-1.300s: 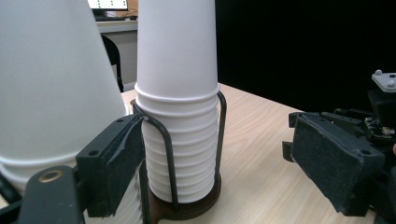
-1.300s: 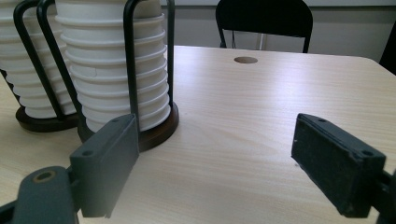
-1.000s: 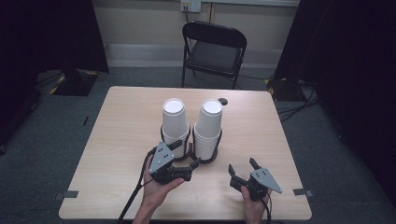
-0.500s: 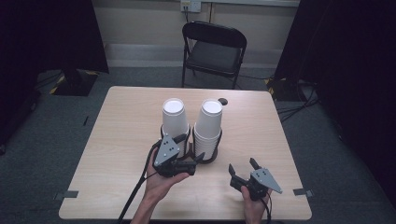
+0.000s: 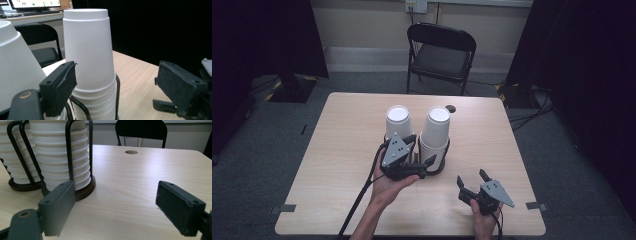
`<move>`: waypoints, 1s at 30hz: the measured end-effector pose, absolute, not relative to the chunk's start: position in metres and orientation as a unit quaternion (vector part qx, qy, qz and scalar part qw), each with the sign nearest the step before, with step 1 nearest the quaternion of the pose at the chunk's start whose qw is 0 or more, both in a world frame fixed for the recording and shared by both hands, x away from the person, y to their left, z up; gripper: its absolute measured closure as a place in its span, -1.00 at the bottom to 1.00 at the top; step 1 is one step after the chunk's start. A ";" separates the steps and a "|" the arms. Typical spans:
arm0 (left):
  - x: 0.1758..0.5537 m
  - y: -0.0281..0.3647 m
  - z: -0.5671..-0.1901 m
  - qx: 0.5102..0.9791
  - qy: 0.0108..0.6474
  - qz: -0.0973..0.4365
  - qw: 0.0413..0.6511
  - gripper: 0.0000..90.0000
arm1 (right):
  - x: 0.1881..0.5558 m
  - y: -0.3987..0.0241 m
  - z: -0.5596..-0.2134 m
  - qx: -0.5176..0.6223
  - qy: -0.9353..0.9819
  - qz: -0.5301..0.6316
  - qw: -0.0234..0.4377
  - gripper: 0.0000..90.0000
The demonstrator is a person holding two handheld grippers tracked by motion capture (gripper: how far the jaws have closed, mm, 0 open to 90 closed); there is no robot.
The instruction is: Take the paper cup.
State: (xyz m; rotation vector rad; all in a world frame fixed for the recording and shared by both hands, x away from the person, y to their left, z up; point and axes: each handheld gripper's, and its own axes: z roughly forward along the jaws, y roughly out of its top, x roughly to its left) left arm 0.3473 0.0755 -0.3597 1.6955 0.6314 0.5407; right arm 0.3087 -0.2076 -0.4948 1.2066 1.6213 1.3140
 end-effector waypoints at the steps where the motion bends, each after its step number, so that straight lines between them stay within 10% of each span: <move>1: 0.347 0.075 -0.360 0.727 0.271 0.232 0.586 -0.66 | 0.309 -0.208 -0.495 0.467 0.628 0.509 0.357 -0.67; 30: 0.379 0.053 -0.326 0.728 0.270 0.249 0.579 -0.65 | 0.309 -0.208 -0.495 0.469 0.625 0.511 0.358 -0.67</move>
